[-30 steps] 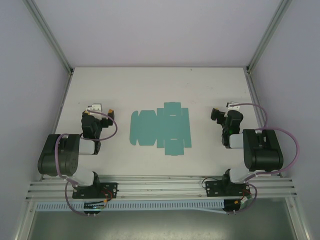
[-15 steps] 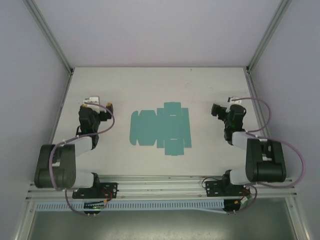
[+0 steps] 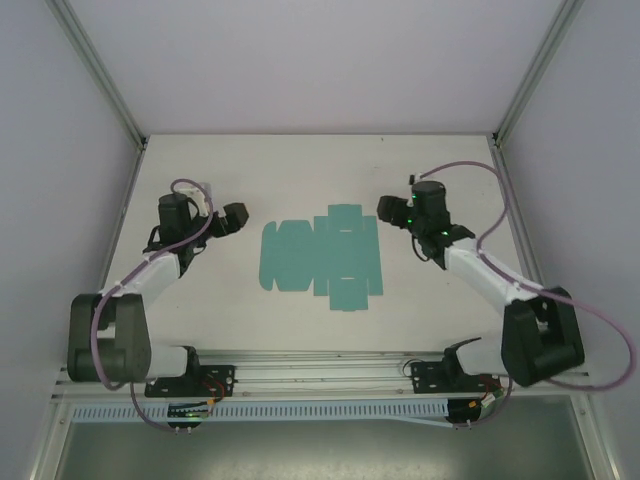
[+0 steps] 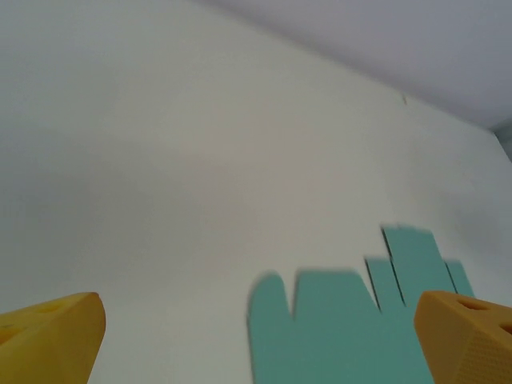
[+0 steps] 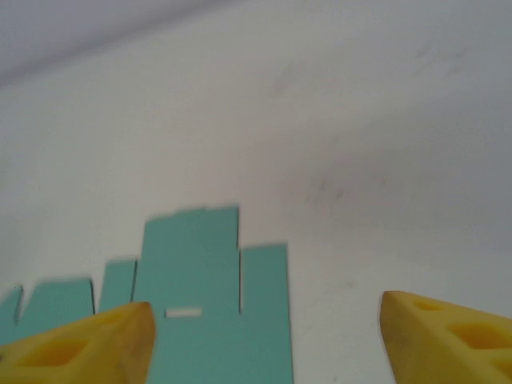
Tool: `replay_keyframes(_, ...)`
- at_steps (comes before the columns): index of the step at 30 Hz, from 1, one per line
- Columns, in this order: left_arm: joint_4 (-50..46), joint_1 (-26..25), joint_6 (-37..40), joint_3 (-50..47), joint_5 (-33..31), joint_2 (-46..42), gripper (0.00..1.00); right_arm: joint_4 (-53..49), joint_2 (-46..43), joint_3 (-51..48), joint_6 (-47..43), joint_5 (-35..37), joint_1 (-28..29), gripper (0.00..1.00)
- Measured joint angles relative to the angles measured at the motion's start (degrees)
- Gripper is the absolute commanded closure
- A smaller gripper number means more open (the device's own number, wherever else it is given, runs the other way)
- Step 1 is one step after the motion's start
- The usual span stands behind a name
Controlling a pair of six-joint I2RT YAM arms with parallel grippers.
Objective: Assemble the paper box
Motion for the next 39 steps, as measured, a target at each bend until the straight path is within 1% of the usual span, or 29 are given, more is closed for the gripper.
replay_keyframes(1, -1.1, -0.7, -0.4, 0.7, 1.4, 1.7, 0.01, -1.6, 2.8, 1.7, 1.0, -1.6, 0.4, 0.47)
replay_keyframes(4, -3.7, -3.0, -1.1, 3.4, 4.8, 6.8, 0.01, -4.6, 10.3, 6.0, 2.9, -6.5, 0.7, 0.52)
replay_keyframes(6, -4.5, -4.1, -1.4, 4.7, 7.0, 9.7, 0.01, -6.2, 13.8, 8.0, 3.6, -8.6, 0.8, 0.58)
replay_keyframes(7, -4.7, -4.5, -1.5, 5.2, 8.0, 10.9, 0.02, -6.9, 15.5, 8.8, 3.8, -9.2, 0.8, 0.59)
replay_keyframes(12, -7.0, -5.1, -1.7, 7.1, 10.8, 14.8, 0.01, -8.8, 20.5, 10.6, 4.3, -11.0, 0.5, 0.67)
replay_keyframes(17, -9.6, -5.2, -1.5, 9.0, 11.4, 16.7, 0.01, -9.0, 24.7, 10.5, 5.2, -12.2, -0.4, 0.72)
replay_keyframes(19, -10.5, -5.3, -1.2, 9.7, 11.8, 17.7, 0.01, -8.5, 25.4, 10.3, 5.6, -12.5, -1.0, 0.75)
replay_keyframes(24, -12.8, -5.7, -0.5, 11.5, 13.1, 20.4, 0.01, -5.4, 25.5, 8.6, 6.4, -13.5, -2.2, 0.77)
replay_keyframes(29, -15.5, -6.3, 0.6, 13.4, 13.0, 21.5, 0.01, -2.9, 25.5, 7.3, 7.1, -13.9, -2.7, 0.81)
replay_keyframes(33, -17.7, -6.6, 1.1, 15.0, 12.6, 22.4, 0.02, -0.3, 25.3, 5.7, 8.1, -14.1, -2.8, 0.81)
replay_keyframes(35, -19.1, -6.8, 1.3, 16.0, 12.6, 22.9, 0.02, 0.8, 25.2, 5.1, 8.4, -14.6, -2.9, 0.82)
replay_keyframes(37, -21.7, -7.3, 1.4, 17.9, 11.9, 23.9, 0.02, 1.2, 25.2, 4.9, 8.7, -14.9, -3.1, 0.84)
replay_keyframes(39, -25.4, -8.3, 1.3, 20.6, 9.6, 25.0, 0.01, 1.9, 25.3, 4.9, 8.8, -15.0, -3.1, 0.84)
